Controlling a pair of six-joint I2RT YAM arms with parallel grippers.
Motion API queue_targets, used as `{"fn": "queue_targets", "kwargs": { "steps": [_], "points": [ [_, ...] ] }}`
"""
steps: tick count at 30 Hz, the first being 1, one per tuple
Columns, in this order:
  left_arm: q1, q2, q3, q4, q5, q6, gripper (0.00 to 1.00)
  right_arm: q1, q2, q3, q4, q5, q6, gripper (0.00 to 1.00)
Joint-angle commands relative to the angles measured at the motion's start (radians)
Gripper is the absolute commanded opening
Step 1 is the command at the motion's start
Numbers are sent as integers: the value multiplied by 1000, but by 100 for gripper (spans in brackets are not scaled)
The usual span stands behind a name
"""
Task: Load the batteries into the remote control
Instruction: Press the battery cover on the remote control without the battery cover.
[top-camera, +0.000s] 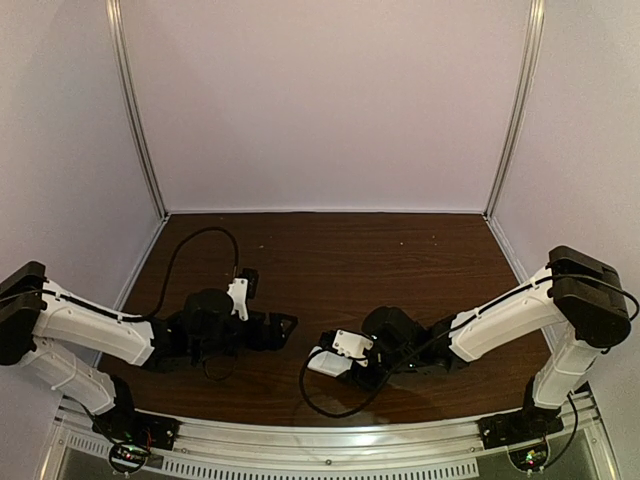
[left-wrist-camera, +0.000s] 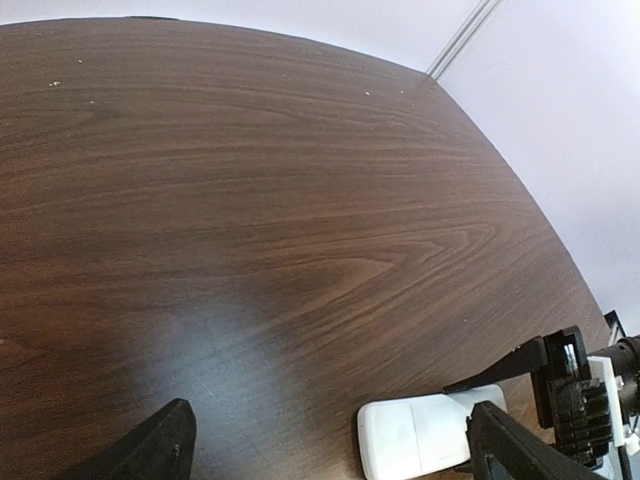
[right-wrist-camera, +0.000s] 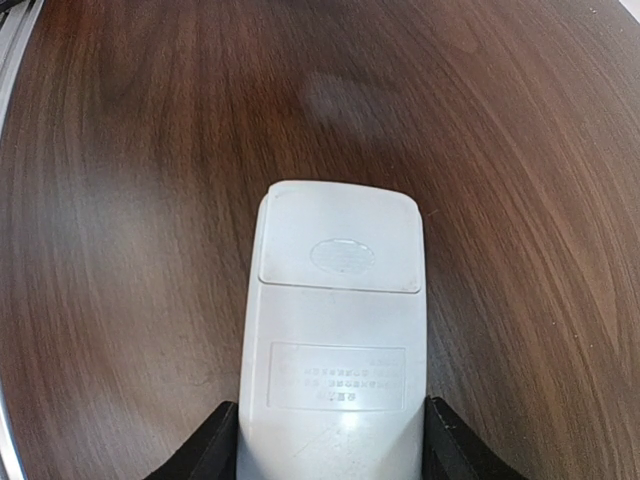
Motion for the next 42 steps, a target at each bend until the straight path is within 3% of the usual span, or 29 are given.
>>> {"fn": "queue_targets", "kwargs": {
  "steps": [1, 7, 13, 17, 28, 33, 42],
  "points": [
    [31, -34, 38, -130, -62, -20, 98, -4, 11, -5, 13, -7, -3, 41],
    [59, -71, -38, -43, -46, -58, 97, -4, 17, -5, 15, -6, -4, 41],
    [66, -26, 29, -151, 32, 5, 97, -5, 13, -9, 17, -3, -2, 41],
    [65, -3, 12, -103, 77, -1, 97, -4, 15, -10, 16, 2, -2, 41],
    [70, 66, 0, -39, 171, -19, 84, -5, 19, -12, 17, 11, 1, 40],
    [86, 94, -15, 6, 224, -38, 72, -5, 21, -12, 16, 12, 3, 39],
    [89, 119, -32, 27, 236, -51, 61, -4, 23, -5, 10, 14, 2, 39]
  ]
}}
